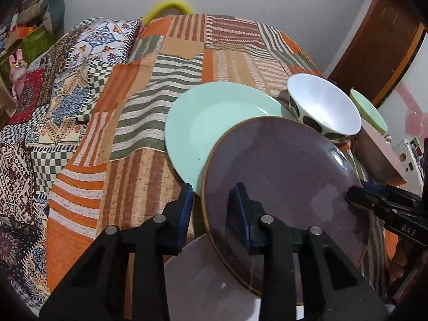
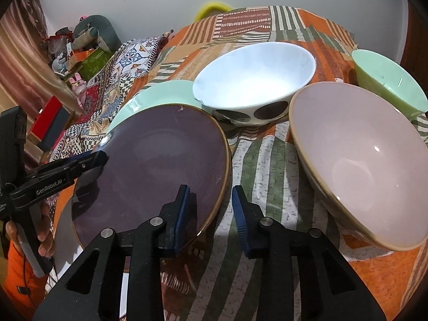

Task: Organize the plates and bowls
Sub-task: 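Close both tools on the purple plate rim and lift it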

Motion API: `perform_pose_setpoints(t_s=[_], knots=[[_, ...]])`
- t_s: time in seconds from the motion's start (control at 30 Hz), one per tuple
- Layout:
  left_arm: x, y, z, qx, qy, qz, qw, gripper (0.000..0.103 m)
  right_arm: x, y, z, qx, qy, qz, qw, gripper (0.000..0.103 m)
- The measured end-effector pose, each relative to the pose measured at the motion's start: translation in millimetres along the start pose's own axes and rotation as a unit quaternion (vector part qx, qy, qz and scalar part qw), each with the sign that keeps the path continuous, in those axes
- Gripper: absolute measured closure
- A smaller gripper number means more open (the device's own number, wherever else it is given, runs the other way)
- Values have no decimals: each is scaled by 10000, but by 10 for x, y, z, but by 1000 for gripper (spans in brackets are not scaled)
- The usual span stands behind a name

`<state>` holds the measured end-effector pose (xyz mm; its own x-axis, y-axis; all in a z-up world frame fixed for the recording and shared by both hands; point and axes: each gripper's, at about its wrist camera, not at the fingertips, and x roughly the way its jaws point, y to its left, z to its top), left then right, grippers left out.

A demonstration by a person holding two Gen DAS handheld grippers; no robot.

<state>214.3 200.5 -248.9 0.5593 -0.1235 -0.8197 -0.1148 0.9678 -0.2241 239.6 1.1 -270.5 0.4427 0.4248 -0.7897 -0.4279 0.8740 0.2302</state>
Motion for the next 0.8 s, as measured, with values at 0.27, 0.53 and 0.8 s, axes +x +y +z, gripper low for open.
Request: perform_pose_setpoints(t_s=[0.27,0.53,0.8], knots=[[43,-9,51,-30,111,-77,9999,74,68,44,19,40,110,113,9999,76],[-10,-38,10,-63,109,-37,9999,74,15,27,2,58,69,90,9999,78],[-149,-87,-82,-142,6,-25,9999,74,-88,23,-13,61,-49,92,9999,78]])
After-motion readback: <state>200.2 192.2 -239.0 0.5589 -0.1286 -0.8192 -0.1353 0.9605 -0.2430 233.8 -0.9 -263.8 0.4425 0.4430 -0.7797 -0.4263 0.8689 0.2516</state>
